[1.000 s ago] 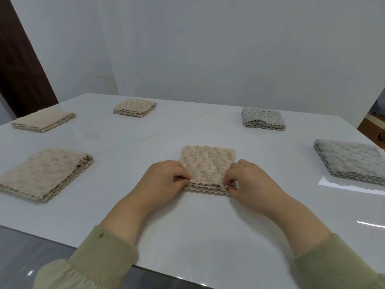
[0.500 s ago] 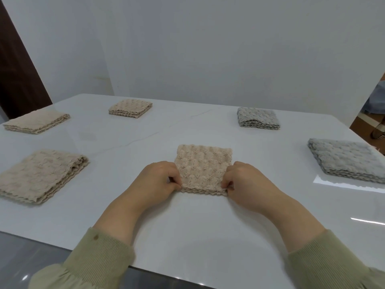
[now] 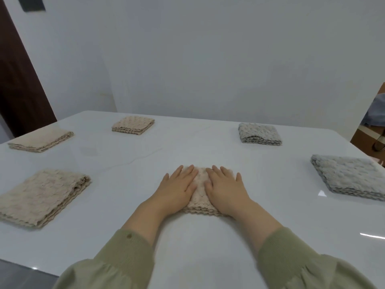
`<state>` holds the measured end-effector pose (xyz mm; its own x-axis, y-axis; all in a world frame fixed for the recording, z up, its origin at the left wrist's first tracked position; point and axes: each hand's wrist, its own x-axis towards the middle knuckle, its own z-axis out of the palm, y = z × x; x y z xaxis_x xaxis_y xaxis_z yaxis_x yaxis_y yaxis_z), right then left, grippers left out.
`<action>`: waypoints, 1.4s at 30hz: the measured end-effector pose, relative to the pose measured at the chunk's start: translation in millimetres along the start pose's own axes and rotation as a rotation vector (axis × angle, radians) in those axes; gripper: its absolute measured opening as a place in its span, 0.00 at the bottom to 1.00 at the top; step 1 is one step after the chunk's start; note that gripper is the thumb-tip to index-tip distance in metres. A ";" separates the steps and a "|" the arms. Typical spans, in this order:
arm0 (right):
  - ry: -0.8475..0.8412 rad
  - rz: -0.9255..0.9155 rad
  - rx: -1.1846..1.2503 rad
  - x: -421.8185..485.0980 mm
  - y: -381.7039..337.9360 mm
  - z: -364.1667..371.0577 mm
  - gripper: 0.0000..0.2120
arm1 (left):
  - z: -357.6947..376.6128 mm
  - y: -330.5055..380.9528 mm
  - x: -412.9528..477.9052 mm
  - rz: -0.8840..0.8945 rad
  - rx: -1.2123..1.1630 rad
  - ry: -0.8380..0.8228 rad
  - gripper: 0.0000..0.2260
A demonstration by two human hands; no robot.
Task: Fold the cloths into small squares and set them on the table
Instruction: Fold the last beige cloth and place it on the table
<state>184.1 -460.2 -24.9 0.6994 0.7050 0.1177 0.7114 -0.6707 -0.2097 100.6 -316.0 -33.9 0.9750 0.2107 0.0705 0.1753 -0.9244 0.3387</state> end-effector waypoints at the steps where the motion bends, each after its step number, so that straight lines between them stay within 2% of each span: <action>1: -0.071 0.042 -0.012 -0.7 4.3 0.8 0.25 | -0.4 -3.9 -1.0 -0.038 0.036 -0.069 0.22; 5: -0.131 0.155 0.033 -5.1 21.8 -3.0 0.27 | -2.8 -4.7 -5.7 -0.076 0.089 -0.096 0.22; 9: -0.047 0.144 0.112 -10.7 26.3 -3.5 0.28 | -1.6 -3.8 -8.7 -0.093 0.101 -0.055 0.23; 15: -0.013 0.116 0.178 -10.5 28.0 -2.0 0.29 | -0.5 0.3 -10.5 -0.095 0.067 -0.020 0.23; 21: 0.084 0.138 0.283 -19.9 32.2 -5.0 0.26 | 4.1 17.1 -18.3 -0.101 0.040 -0.013 0.23; 32: 0.100 0.232 0.268 -65.0 59.4 -21.8 0.25 | 25.7 76.6 -35.9 -0.048 -0.012 0.005 0.22; 35: 0.106 0.241 0.260 -84.4 66.8 -26.2 0.23 | 33.1 89.4 -42.6 -0.056 -0.050 0.061 0.22; 39: 0.135 0.237 0.263 -111.8 76.3 -26.8 0.23 | 44.5 113.3 -59.2 -0.096 -0.093 0.225 0.21; 42: 0.168 0.245 0.316 -128.8 80.6 -29.4 0.21 | 53.6 133.5 -71.7 -0.076 -0.055 0.224 0.21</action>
<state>153.4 -611.8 -28.5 0.8649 0.4689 0.1789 0.4856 -0.6916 -0.5347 61.4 -471.6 -44.0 0.9038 0.3494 0.2470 0.2328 -0.8859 0.4012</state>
